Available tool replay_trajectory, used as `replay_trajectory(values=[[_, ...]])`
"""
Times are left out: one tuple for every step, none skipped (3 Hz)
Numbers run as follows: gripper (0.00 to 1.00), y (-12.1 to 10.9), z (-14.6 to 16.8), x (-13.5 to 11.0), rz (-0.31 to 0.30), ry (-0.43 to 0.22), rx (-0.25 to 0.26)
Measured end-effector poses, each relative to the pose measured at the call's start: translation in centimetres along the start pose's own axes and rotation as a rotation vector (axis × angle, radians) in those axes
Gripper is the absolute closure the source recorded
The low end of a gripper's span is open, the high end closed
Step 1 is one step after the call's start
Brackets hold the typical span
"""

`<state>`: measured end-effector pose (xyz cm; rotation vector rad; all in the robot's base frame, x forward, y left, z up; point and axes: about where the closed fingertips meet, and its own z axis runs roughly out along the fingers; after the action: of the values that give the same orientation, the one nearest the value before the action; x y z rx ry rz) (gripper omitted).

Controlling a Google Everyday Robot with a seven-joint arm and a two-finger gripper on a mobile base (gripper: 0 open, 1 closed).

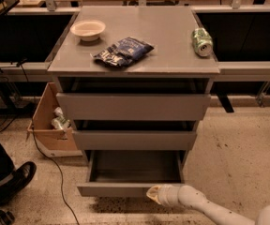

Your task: Close bottom drawer

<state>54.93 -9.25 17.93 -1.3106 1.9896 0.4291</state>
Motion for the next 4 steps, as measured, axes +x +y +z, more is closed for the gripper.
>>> replay_trajectory(values=[[1.0, -1.9, 1.2, -0.6, -0.017, -0.037, 0.019], [1.0, -4.3, 3.4, -2.2, -0.056, -0.089, 0.033], [1.0, -6.2, 4.7, -3.3, -0.082, -0.12, 0.048], [1.0, -6.8, 5.3, -3.8, -0.091, -0.133, 0.053]])
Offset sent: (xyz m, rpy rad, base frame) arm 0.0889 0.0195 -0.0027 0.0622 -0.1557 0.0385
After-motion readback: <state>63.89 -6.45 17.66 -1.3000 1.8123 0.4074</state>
